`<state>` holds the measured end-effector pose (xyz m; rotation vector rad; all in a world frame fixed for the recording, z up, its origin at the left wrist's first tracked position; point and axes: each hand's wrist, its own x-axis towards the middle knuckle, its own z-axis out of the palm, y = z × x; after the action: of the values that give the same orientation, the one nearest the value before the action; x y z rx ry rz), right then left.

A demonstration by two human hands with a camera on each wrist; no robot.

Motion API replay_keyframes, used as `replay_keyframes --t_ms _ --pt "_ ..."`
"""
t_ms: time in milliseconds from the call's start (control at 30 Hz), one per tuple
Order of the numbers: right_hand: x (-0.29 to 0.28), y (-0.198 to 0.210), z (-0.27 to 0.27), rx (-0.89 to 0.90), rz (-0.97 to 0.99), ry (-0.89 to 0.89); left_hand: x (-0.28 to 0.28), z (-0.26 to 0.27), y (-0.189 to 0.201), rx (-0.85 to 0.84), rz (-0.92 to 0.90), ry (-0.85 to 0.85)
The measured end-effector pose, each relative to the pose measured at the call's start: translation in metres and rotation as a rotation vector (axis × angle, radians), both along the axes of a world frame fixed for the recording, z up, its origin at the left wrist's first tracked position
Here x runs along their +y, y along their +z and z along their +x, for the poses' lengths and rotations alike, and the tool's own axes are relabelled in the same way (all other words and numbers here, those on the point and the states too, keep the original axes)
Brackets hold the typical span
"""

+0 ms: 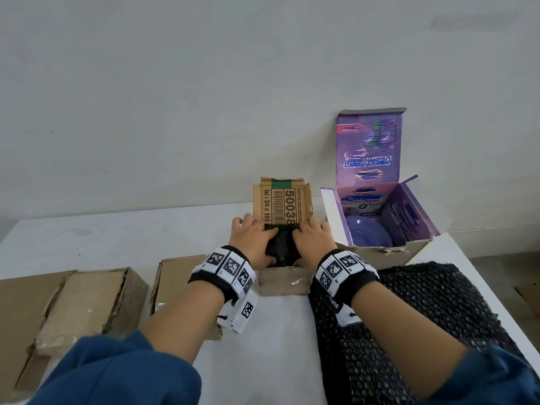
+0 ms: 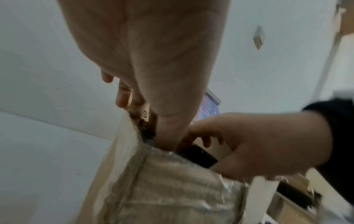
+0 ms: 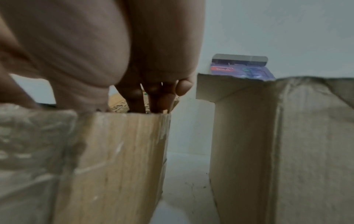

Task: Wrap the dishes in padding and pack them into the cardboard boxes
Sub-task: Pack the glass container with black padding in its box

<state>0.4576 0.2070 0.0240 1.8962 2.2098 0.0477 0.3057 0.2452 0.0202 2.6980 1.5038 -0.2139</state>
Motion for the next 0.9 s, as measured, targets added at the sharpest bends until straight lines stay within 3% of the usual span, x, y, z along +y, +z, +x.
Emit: replay_keyframes --t_ms 133,200,333,533,700,900 --pt "-0.002 0.002 0.013 0.267 -0.062 -0.056 0.006 -0.008 0.0 -0.632 -0.016 0.229" --pt "-0.004 0.003 0.017 0.397 -0.033 -0.076 0.013 -0.008 0.001 -0.846 -0.095 0.387" --pt "-0.005 0.008 0.021 0.905 0.155 -0.31 0.02 -0.003 0.011 -1.065 -0.455 0.593" --pt "-0.004 0.028 0.022 1.592 0.171 -0.579 0.003 -0.004 0.027 -1.261 -0.491 0.535" --pt "-0.017 0.037 0.025 1.749 0.172 -0.647 -0.015 -0.016 0.022 -1.321 -0.503 0.572" --pt "-0.045 0.016 0.023 1.495 0.165 -0.516 -0.033 -0.026 0.009 -1.146 -0.382 0.429"
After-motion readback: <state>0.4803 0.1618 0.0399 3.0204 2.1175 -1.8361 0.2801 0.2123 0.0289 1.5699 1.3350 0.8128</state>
